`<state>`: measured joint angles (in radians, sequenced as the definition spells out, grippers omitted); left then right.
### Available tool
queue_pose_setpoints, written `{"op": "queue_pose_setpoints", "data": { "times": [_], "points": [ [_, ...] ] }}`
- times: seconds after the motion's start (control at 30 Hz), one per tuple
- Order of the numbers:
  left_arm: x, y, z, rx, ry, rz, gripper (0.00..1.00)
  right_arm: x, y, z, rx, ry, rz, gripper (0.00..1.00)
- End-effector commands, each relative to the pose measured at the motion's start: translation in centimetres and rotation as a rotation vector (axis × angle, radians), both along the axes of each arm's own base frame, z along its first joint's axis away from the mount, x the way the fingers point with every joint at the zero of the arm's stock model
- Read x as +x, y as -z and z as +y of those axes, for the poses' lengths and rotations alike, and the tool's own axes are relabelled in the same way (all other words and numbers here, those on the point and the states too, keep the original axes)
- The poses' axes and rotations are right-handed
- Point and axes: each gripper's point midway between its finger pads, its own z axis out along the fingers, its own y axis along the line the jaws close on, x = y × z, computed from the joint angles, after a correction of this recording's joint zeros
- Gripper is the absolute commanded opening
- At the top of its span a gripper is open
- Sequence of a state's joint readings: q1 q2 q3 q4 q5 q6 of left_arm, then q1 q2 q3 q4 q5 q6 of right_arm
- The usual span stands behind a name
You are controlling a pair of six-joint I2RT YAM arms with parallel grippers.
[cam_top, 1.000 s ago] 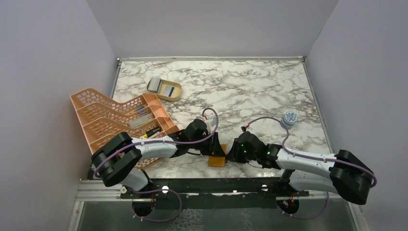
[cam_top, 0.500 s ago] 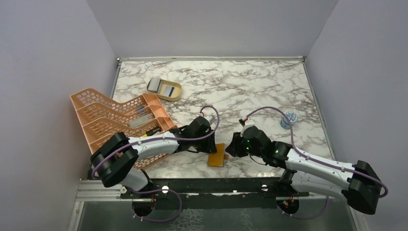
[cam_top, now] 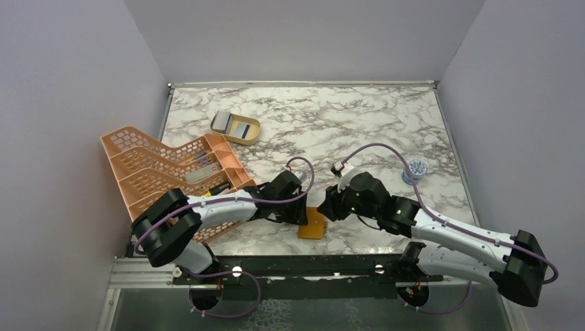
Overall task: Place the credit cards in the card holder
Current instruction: Close the card holder at the center of the board.
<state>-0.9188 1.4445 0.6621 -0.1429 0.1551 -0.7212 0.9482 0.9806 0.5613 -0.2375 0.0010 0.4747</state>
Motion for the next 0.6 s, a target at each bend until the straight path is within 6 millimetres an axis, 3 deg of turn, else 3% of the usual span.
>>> {"op": "queue_pose_setpoints", "data": {
  "times": [0.0, 0.17, 0.37, 0.47, 0.57],
  "points": [
    [0.6, 1.2, -0.8, 0.030, 0.037, -0.007, 0.44, 0.6, -4.7, 1.4, 0.017, -0.190, -0.243, 0.37],
    [2.1, 2.1, -0.9, 0.091, 0.038, -0.027, 0.30, 1.5, -5.0, 1.3, -0.111, -0.295, -0.346, 0.37],
    [5.4, 2.5, -0.4, 0.161, 0.036, -0.057, 0.27, 2.9, -4.9, 2.8, -0.219, -0.425, -0.417, 0.37],
    [7.7, 3.2, 0.4, 0.182, 0.006, -0.045, 0.27, 4.3, -3.5, 2.2, -0.315, -0.414, -0.451, 0.37],
    [9.6, 3.3, 1.1, 0.171, -0.017, -0.032, 0.27, 4.1, -1.1, 1.0, -0.385, -0.417, -0.417, 0.37]
  ]
}}
